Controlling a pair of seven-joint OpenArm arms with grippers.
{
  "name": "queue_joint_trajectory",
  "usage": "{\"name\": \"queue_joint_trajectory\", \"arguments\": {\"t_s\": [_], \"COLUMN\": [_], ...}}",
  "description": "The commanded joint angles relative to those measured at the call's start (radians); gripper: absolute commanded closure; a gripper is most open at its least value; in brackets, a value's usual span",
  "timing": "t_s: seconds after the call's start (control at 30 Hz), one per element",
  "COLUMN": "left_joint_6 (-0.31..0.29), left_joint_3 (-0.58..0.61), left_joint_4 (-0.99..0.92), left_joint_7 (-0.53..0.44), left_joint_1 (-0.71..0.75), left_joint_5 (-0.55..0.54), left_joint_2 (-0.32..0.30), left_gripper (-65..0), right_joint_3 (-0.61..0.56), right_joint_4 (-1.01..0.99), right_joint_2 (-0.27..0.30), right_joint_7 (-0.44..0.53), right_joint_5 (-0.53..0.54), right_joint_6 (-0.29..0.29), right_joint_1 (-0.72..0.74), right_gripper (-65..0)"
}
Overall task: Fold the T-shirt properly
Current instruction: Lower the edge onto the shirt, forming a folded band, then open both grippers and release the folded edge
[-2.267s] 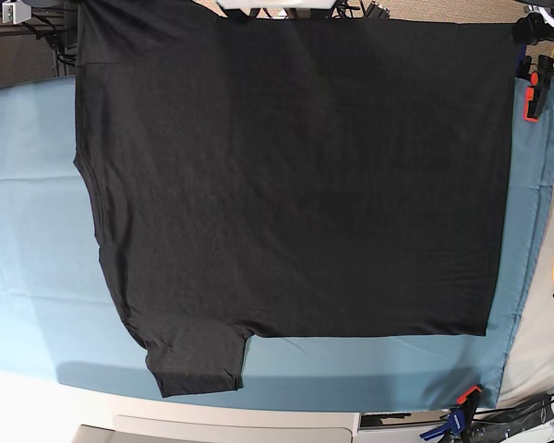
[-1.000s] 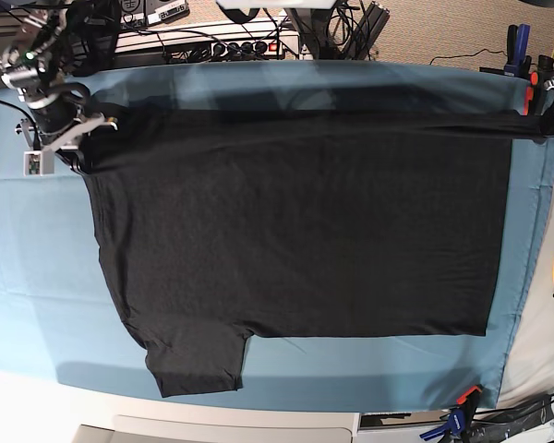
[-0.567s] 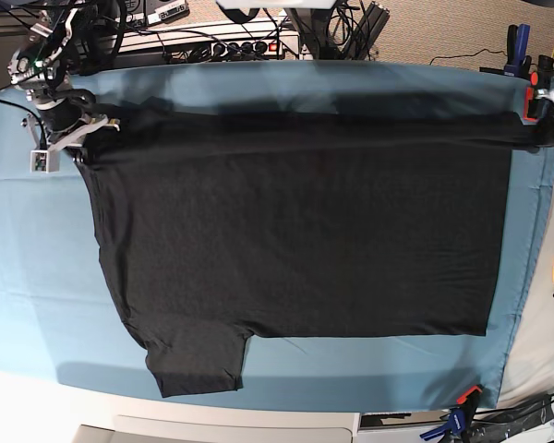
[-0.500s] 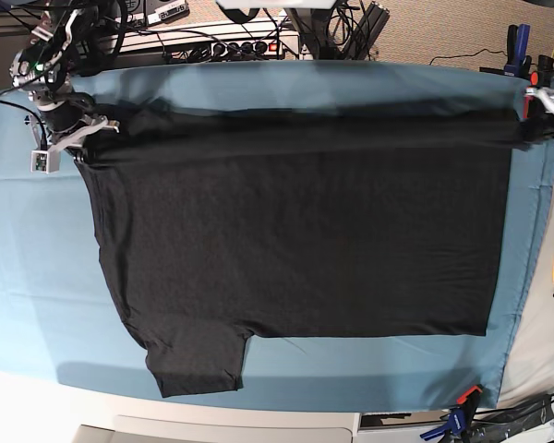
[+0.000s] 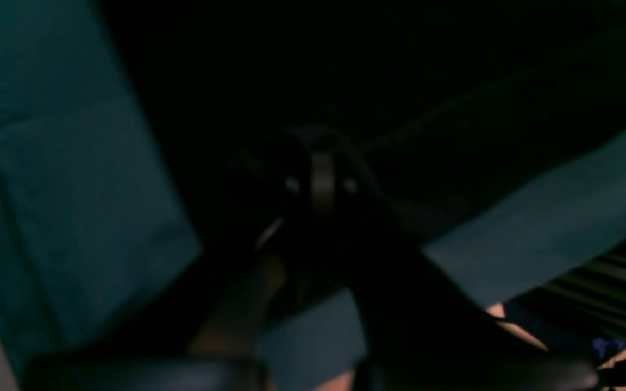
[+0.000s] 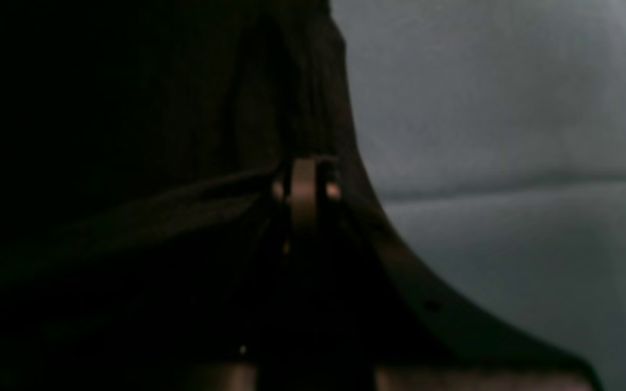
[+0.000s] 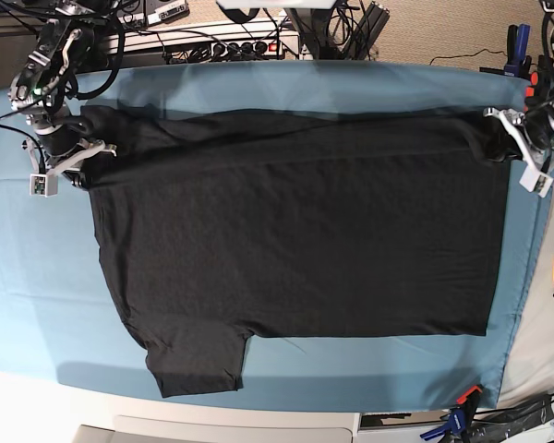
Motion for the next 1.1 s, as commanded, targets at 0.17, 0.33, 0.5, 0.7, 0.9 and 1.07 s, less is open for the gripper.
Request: {"name": "queue_joint_trajectory", "arguments": {"t_s": [0.17,0.33,0.5,0.7,0.9,1.07], "left_joint_6": [0.020,0.043,0.077,0.102,0.103,0.103], "left_joint_3": [-0.007,-0.008,-0.008,-0.008,-0.008,-0.008], "left_joint_4": [-0.028,-0.027,-0.027,-0.027,-0.027,-0.027], "left_joint_7": [-0.023,-0.054,-0.055,-0.055,-0.064,-0.067], "left_joint_1": [-0.026,-0.029,-0.055,-0.090,-0.092,-0.092], "left_joint_5": [0.018,0.059,0.104,0.109,0.130,0.130], "left_joint_2": [-0.027,-0.027,-0.027,-0.027,-0.027,-0.027], "left_gripper": [0.0,0.0,0.0,0.0,0.0,0.0], "right_joint_3": [0.000,0.000,0.000,0.000,0.000,0.000], "right_joint_4": [-0.060,-0.060,-0.060,-0.060,-0.060,-0.060], "right_joint_2": [0.016,0.017,0.017,0.017,0.017,0.017], "right_joint_7": [0.027,0.026,0.021,0.034,0.038,0.038], "right_joint_5": [0.007,0.021,0.021,0.021,0.021,0.020], "right_joint_6": [-0.002,-0.001,-0.001,-0.002,-0.005,-0.005], "right_joint_1": [0.041,0.041,0.040,0.044,0.067,0.087], "right_gripper": [0.0,0.0,0.0,0.0,0.0,0.0]}}
